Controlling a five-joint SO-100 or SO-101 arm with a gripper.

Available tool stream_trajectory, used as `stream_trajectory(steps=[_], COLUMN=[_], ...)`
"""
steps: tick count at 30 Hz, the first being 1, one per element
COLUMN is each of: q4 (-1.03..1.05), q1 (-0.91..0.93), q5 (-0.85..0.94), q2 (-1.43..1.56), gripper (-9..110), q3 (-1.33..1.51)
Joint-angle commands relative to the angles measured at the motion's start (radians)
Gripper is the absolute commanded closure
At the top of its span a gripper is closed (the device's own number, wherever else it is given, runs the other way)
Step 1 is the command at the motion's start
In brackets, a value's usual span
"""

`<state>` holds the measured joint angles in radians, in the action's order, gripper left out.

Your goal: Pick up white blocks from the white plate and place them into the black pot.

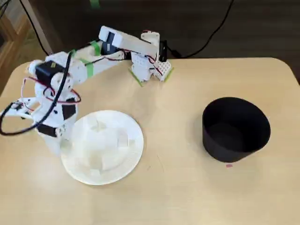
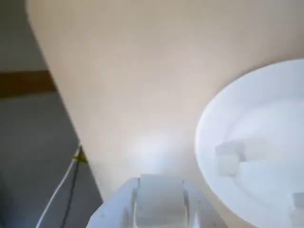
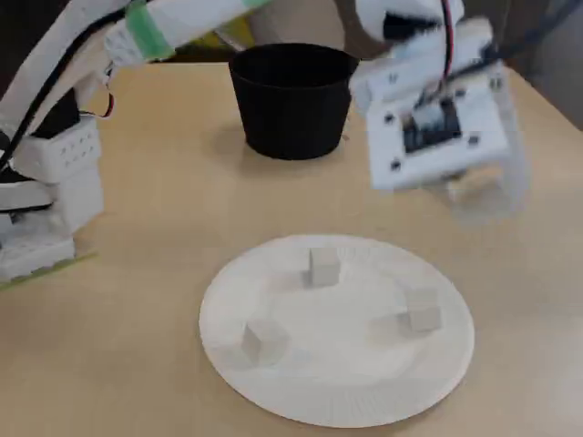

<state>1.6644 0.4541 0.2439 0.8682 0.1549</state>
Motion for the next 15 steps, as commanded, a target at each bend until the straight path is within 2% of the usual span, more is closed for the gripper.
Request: stream_trajectory(steps=[1,9,15], q4=[-0.002,-0.002,-0.008], q1=[-0.133,-0.621,-0.948], q5=[-0.074,-0.196,-0.235], q2=[0.198,0.548,0.618], gripper=[104,104,104], q3=[-0.026,0.425,0.738])
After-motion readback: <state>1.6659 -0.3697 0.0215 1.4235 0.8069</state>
